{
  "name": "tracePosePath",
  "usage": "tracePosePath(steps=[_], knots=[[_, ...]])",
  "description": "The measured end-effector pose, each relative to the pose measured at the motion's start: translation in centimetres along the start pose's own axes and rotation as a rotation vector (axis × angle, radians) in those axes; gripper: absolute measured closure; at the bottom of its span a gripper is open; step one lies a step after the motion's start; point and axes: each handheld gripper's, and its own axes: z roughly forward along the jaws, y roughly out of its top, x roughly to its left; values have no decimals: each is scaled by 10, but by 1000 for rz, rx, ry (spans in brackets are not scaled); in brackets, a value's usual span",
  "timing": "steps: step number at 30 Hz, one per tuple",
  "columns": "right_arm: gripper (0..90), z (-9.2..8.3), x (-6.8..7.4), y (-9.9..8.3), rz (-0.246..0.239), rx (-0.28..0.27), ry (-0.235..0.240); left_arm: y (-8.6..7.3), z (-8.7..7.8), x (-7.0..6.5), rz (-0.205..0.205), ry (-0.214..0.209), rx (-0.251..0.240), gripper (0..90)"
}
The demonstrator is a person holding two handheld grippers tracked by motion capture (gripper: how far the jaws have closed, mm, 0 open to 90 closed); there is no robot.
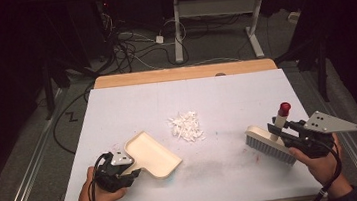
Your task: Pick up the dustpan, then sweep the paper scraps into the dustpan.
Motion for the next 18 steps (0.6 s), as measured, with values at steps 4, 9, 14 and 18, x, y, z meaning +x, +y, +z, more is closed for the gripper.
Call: tracePosePath(steps=[4,9,14,18], knots=[[705,-2,-1,0,9,-1,-8,2,1,0,5,-8,-2,638],[705,-1,-3,-1,19,-8,-13,4,5,-1,11,-15,-1,638],[706,4,-6,-1,38,-16,-19,5,7,0,21,-17,-1,638],[706,11,-5,3,23,-13,-16,5,9,2,17,-25,2,637]])
